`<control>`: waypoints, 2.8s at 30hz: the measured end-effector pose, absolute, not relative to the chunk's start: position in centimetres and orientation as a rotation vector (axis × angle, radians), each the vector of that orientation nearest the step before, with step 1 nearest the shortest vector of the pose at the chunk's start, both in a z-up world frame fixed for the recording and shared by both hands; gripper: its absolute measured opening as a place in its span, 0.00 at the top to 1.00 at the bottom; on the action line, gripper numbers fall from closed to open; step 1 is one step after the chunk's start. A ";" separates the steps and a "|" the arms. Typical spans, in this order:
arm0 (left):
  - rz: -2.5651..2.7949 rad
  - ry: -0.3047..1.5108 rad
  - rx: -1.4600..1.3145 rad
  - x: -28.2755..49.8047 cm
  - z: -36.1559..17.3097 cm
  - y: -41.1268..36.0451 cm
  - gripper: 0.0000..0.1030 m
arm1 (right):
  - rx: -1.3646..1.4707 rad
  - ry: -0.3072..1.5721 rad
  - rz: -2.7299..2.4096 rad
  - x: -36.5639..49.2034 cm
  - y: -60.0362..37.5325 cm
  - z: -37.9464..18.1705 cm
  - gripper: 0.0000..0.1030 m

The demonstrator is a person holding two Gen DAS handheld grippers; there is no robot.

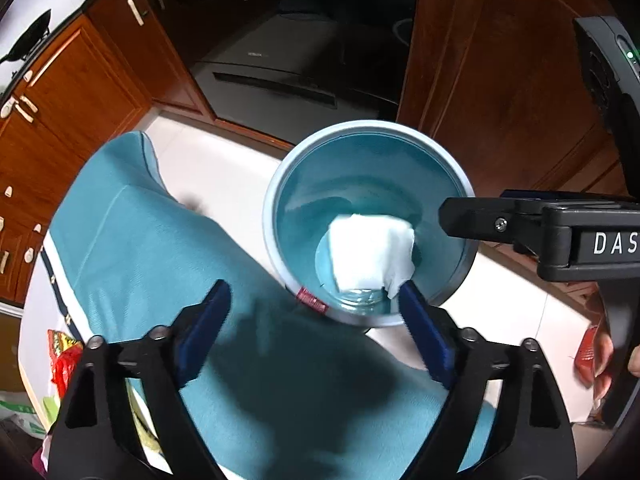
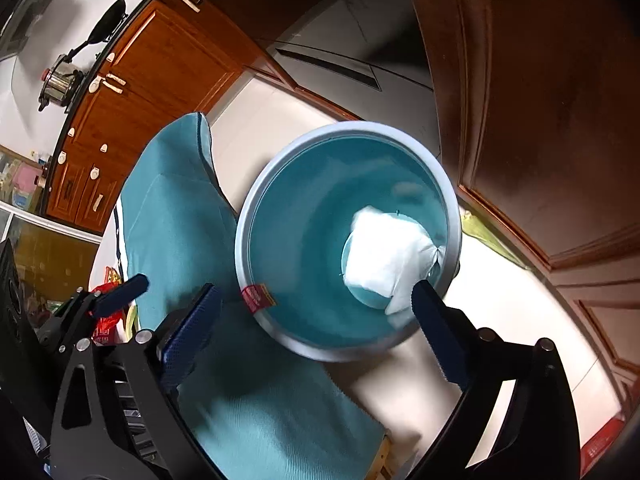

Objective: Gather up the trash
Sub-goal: 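Drop the tissue and cup into the teal bin with both tools, then grasp the pink snack bag with the left tool while the right tool grasps the red wrapper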

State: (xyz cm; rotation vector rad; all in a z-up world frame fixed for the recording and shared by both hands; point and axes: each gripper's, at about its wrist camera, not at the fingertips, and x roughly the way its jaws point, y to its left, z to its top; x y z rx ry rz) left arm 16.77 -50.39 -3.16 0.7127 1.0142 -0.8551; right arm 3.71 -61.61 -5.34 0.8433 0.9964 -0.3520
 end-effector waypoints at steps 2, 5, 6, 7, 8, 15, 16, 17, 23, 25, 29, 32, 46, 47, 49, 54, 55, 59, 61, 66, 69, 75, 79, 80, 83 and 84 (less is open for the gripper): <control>-0.856 1.015 0.698 16.2 -2.8 -49.8 0.07 | 0.826 1.000 -0.351 3.7 -61.0 -4.9 0.11; -0.866 1.012 0.687 15.3 -2.3 -49.1 0.07 | 0.805 1.003 -0.340 3.3 -59.8 -4.1 0.11; -0.867 1.007 0.688 14.9 -2.1 -48.9 0.07 | 0.796 1.005 -0.337 3.3 -59.4 -3.8 0.11; -0.866 0.999 0.689 14.5 -1.8 -48.4 0.07 | 0.789 1.006 -0.334 3.2 -59.1 -3.6 0.11; -0.866 0.995 0.688 14.2 -1.5 -48.0 0.07 | 0.782 1.006 -0.331 3.1 -58.6 -3.3 0.11; -0.863 0.964 0.641 12.7 1.3 -43.3 0.05 | 0.744 1.003 -0.297 2.5 -55.1 -1.5 0.11; -0.860 0.958 0.637 12.4 1.6 -42.7 0.05 | 0.737 1.003 -0.292 2.4 -54.6 -1.3 0.11; -0.856 0.949 0.631 12.2 2.1 -41.8 0.05 | 0.727 1.006 -0.285 2.4 -53.8 -0.9 0.11; -0.821 0.896 0.610 11.3 4.9 -35.9 0.04 | 0.687 1.013 -0.241 2.7 -49.7 0.9 0.11; -0.805 0.877 0.602 11.2 5.8 -33.8 0.04 | 0.662 1.013 -0.224 3.1 -48.1 1.7 0.11; -0.757 0.841 0.587 11.6 7.4 -29.9 0.04 | 0.610 1.021 -0.175 4.1 -44.9 3.1 0.11; -0.707 0.810 0.569 12.6 8.7 -25.9 0.04 | 0.562 1.035 -0.139 5.5 -42.1 4.1 0.11; -0.507 0.883 0.461 19.7 8.0 -13.9 0.04 | 0.475 1.086 -0.028 11.7 -34.2 5.1 0.11; -0.508 0.889 0.458 20.0 7.8 -13.7 0.04 | 0.472 1.090 -0.024 12.0 -34.0 5.0 0.11; -0.502 0.900 0.459 20.7 7.1 -13.7 0.04 | 0.469 1.096 -0.020 12.5 -33.7 4.8 0.11; -0.495 0.891 0.436 22.0 6.6 -13.3 0.04 | 0.474 1.113 -0.031 13.7 -33.6 4.2 0.11; -0.498 0.883 0.428 22.2 6.7 -13.2 0.05 | 0.472 1.120 -0.035 14.0 -33.6 4.1 0.11; -0.524 0.881 0.441 22.8 6.6 -13.6 0.15 | 0.492 1.132 -0.033 15.6 -34.0 3.4 0.11; -0.532 0.886 0.463 23.0 6.3 -14.1 0.16 | 0.532 1.133 -0.031 16.7 -34.3 3.1 0.11; -0.542 0.913 0.488 24.0 5.1 -14.7 0.23 | 0.545 1.145 -0.025 20.0 -34.2 1.8 0.11; -0.548 0.941 0.465 25.0 4.6 -14.6 0.63 | 0.552 1.147 -0.004 22.0 -33.8 0.9 0.11; -0.521 0.921 0.442 26.4 4.8 -13.8 0.98 | 0.516 1.112 0.043 24.8 -32.8 0.0 0.12; -0.513 0.932 0.415 27.6 4.8 -13.3 0.98 | 0.500 1.138 0.073 26.4 -31.9 -1.1 0.30; -0.511 0.932 0.410 27.8 4.8 -13.2 0.98 | 0.501 1.146 0.075 26.7 -31.7 -1.4 0.33; -0.506 0.928 0.387 28.5 4.9 -12.8 0.98 | 0.479 1.149 0.076 27.2 -31.1 -2.2 0.49; -0.495 0.923 0.378 28.7 5.0 -12.7 0.98 | 0.475 1.144 0.085 27.2 -30.9 -2.3 0.71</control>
